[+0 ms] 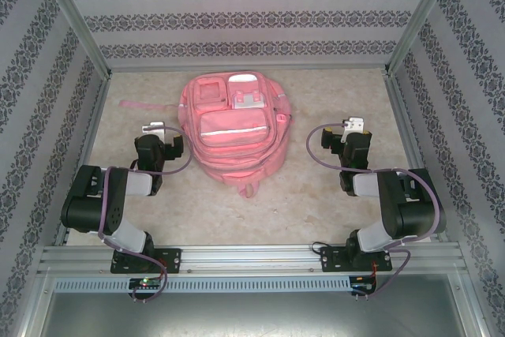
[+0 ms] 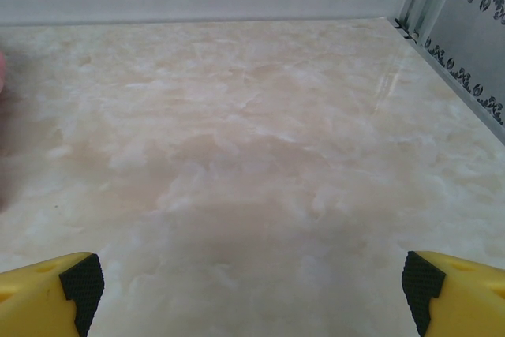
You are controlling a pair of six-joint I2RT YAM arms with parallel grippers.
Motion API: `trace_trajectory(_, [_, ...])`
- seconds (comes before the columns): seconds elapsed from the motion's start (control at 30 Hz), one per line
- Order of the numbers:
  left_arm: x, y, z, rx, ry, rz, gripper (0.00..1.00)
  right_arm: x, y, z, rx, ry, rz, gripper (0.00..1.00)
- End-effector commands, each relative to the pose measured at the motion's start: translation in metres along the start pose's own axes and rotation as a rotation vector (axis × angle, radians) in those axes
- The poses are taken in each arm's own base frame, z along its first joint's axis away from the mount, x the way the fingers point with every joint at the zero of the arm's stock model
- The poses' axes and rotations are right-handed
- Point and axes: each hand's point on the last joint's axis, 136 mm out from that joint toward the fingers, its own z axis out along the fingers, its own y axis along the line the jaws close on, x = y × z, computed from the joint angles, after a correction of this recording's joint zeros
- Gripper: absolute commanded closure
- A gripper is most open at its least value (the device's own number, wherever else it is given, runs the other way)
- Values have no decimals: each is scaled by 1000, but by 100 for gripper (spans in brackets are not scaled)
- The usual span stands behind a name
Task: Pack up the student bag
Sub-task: Reset both arms
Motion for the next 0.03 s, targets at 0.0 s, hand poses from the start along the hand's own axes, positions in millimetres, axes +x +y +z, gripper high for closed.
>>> trace_trajectory(0.0, [-12, 1, 0, 8, -50, -1, 0, -11, 2, 0, -18, -44, -1, 2])
